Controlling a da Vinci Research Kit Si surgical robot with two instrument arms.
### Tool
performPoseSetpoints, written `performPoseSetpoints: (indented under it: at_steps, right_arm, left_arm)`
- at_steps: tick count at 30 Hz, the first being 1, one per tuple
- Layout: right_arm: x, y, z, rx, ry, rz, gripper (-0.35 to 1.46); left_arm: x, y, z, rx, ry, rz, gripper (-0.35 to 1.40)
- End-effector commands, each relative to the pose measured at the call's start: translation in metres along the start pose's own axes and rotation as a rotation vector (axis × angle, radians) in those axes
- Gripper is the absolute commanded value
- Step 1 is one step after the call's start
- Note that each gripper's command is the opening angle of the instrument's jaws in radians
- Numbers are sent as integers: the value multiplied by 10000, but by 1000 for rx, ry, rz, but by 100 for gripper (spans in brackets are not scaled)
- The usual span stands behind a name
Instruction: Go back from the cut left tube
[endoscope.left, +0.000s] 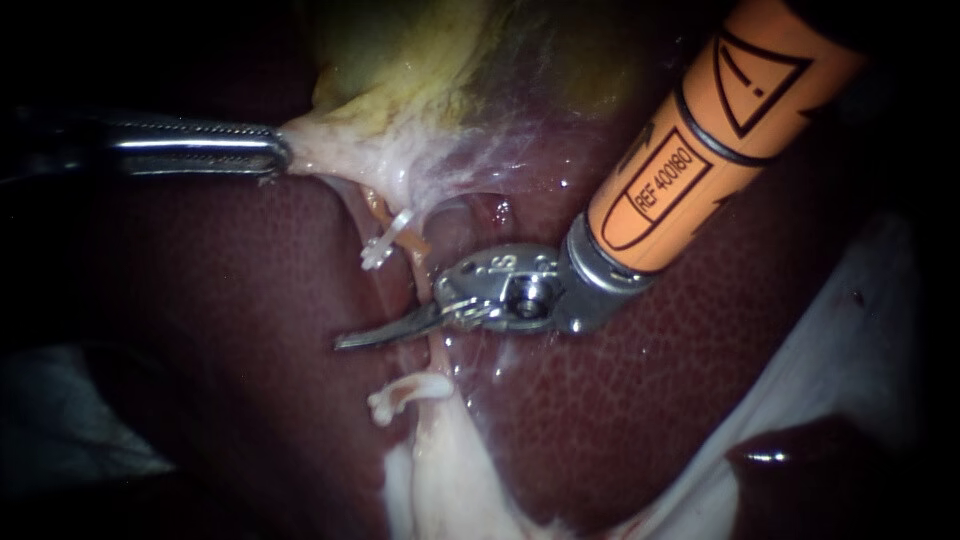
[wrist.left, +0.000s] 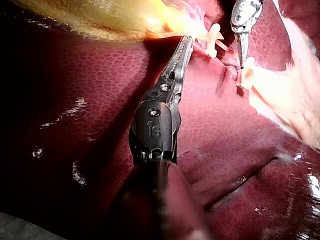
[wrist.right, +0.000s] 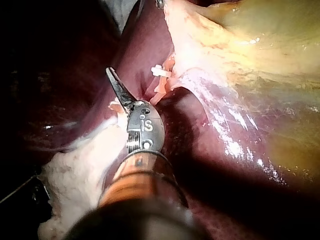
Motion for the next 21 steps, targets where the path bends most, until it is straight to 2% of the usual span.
performPoseSetpoints:
  at_steps: [1,2,3,5,6,7,10,15,17,20,21]
  right_arm:
    - [-1,0,1,11,-1,22,-35]
    - [-2,-1,2,13,4,32,-35]
    - [-4,-1,5,16,14,35,5]
    - [-6,-1,8,22,32,37,64]
    - [-7,0,11,26,48,41,89]
    - [-7,0,12,30,59,45,103]
    - [-6,-3,15,19,88,55,126]
    - [-5,-12,16,-1,94,55,136]
    - [-7,-19,12,-53,111,56,144]
    - [-13,-35,-5,-123,134,64,144]
    - [-15,-41,-11,-147,138,39,144]
  left_arm:
    - [0,0,0,1,0,0,-35]
    - [0,0,0,1,0,0,-35]
    - [0,0,0,1,0,0,-35]
    - [0,0,0,1,0,0,-35]
    - [0,0,0,1,0,0,-35]
    - [0,0,0,1,0,0,-35]
    - [0,0,0,0,0,0,-35]
    - [-1,-1,0,0,0,1,-35]
    - [-1,-1,0,0,0,1,-35]
    - [-1,-2,-1,3,0,1,-35]
    - [-1,-2,-1,3,0,1,-35]
